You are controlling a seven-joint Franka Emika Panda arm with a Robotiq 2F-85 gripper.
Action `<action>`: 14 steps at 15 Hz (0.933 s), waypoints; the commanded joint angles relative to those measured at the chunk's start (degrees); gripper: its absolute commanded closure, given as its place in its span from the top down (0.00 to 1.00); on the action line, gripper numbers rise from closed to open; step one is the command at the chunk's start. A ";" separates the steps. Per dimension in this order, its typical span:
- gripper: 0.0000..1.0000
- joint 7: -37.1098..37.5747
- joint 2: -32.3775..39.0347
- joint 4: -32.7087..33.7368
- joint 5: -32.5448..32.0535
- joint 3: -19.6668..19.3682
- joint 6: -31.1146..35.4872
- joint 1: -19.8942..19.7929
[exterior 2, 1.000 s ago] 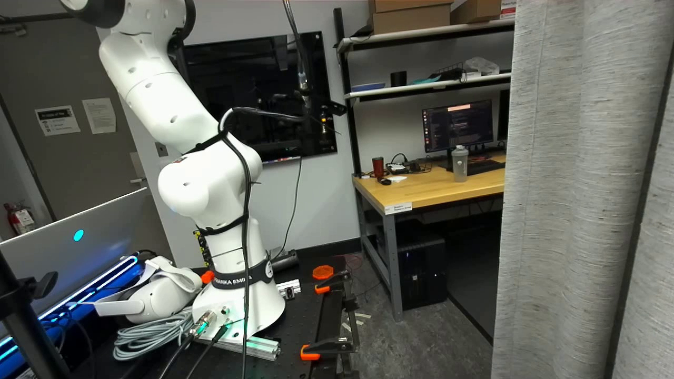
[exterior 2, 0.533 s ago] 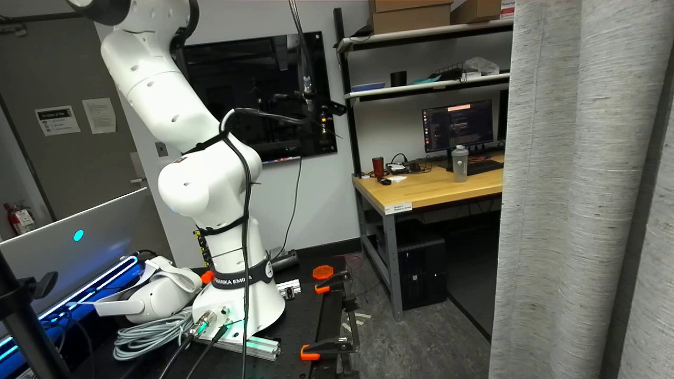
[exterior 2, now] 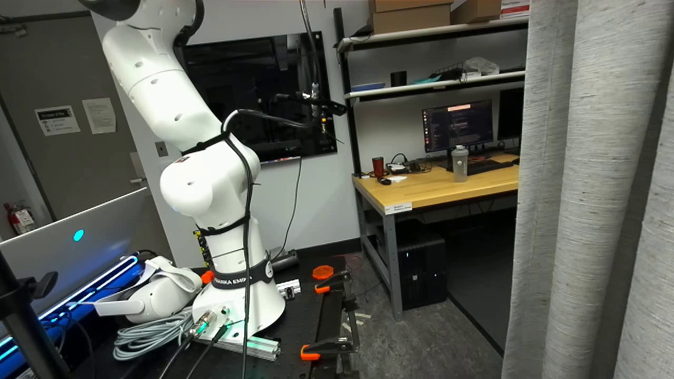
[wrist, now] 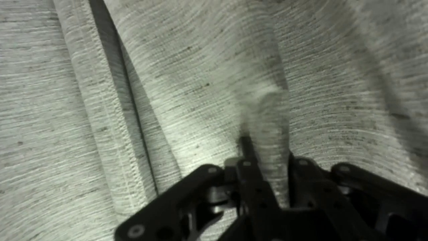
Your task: Draw the curtain closed
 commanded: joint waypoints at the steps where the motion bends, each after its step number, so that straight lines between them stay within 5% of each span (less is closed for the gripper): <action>1: 0.00 -0.09 1.43 1.53 1.85 -1.40 0.00 3.78; 8: 0.00 -0.93 1.84 1.77 3.08 -2.31 -2.48 11.99; 14: 0.00 -1.14 -4.51 -8.69 0.63 4.41 -1.82 18.39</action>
